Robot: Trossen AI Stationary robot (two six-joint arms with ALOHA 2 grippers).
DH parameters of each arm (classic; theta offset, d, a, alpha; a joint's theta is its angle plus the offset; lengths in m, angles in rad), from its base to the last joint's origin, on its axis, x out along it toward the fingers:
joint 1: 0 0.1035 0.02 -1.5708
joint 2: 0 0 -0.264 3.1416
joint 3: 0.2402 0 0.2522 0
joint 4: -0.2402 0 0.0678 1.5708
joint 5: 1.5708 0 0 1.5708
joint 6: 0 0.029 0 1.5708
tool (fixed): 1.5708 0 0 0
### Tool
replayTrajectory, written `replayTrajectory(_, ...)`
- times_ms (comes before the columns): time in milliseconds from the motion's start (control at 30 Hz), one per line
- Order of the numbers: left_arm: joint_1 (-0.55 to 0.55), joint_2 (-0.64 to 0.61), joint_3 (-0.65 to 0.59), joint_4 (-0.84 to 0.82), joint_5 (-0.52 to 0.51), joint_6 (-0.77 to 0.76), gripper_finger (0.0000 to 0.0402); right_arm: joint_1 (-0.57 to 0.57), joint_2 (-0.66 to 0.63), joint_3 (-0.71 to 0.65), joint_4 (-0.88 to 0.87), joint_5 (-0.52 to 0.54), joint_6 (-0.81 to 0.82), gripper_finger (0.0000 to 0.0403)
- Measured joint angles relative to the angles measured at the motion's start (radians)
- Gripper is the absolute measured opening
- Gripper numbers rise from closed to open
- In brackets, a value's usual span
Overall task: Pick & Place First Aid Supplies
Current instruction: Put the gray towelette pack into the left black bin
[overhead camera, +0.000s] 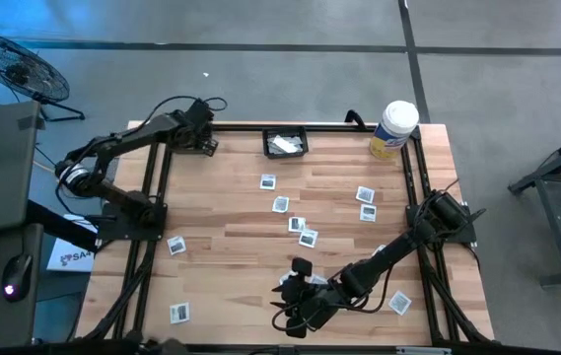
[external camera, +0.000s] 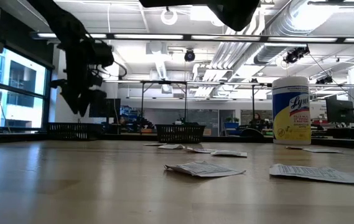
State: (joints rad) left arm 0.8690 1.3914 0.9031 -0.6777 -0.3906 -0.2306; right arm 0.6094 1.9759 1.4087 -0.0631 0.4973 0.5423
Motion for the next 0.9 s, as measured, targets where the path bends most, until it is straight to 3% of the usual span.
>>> replayTrajectory(267, -0.253, -0.203, -0.063, 0.023, 0.158, 0.033, 0.0134, 0.0, 0.0, 0.0, 0.009, 0.0, 0.0, 0.0139)
replayTrajectory(500, -0.571, -0.307, -0.26, 0.348, 0.297, -0.041, 0.0134, 0.0, 0.0, 0.0, 0.011, 0.008, 0.005, 0.0139)
replayTrajectory(733, -0.795, -0.227, -0.492, 0.877, 0.247, -0.118, 0.0134, 0.0, 0.0, 0.0, 0.021, 0.016, 0.029, 0.0139)
replayTrajectory(900, -0.855, -0.08, -0.509, 1.04, 0.107, -0.119, 0.0134, 0.0, 0.0, 0.0, 0.016, 0.041, 0.026, 0.0139)
